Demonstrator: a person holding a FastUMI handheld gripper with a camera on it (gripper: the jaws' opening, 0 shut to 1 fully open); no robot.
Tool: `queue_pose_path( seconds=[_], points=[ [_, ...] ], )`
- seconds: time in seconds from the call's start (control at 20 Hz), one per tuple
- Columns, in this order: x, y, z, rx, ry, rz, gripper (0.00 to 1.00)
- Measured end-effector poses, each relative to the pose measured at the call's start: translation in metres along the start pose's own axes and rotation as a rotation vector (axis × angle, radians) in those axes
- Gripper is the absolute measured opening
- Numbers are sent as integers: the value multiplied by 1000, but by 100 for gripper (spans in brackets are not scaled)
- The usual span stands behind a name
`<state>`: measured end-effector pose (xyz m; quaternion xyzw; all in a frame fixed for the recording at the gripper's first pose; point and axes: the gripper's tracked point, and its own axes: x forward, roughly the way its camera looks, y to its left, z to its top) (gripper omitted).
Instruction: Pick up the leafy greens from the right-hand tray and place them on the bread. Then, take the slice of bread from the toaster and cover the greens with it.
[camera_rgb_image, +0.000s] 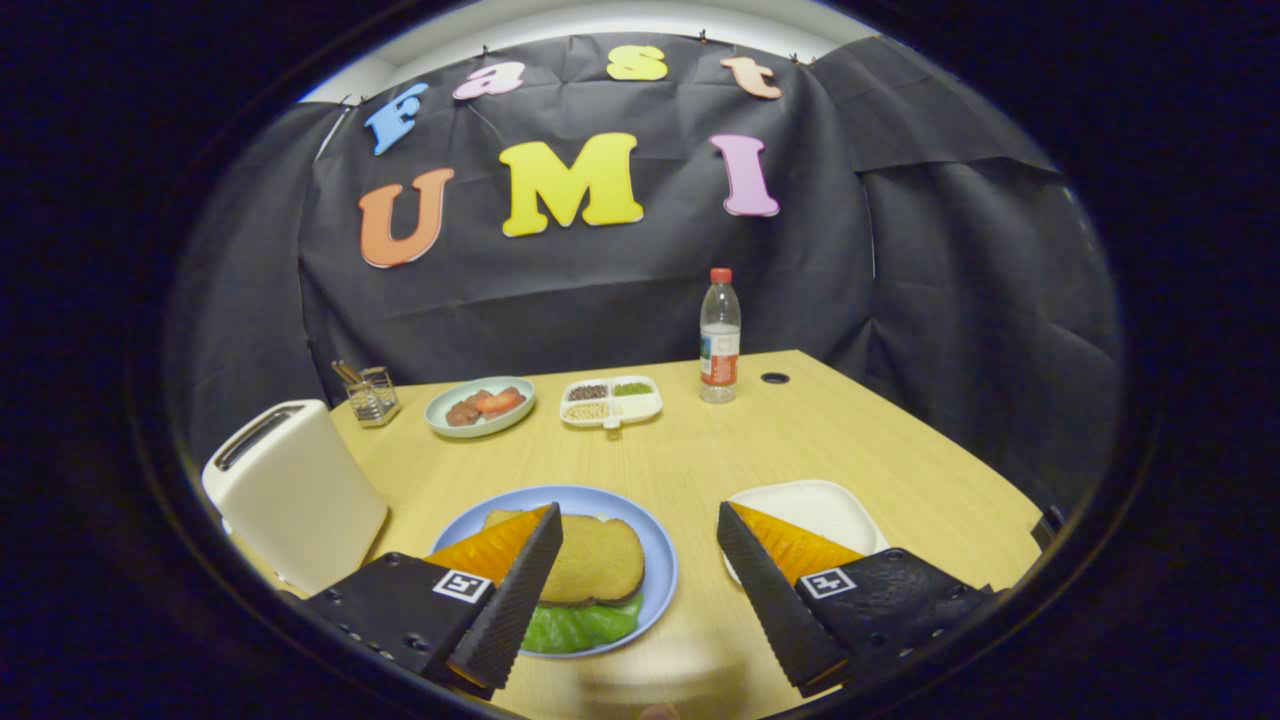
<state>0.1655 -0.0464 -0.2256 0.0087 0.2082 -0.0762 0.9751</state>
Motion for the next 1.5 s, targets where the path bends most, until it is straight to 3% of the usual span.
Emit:
queue_pose_path(
  seconds=[0.5, 0.8, 1.0, 1.5],
  points=[
    [-153, 17, 40, -52, -225, 118, 96],
    [-228, 14, 44, -70, -314, 131, 96],
    [-260, 4, 47, -60, -340, 104, 95],
    [-301, 26, 42, -80, -352, 141, 95]
  ],
)
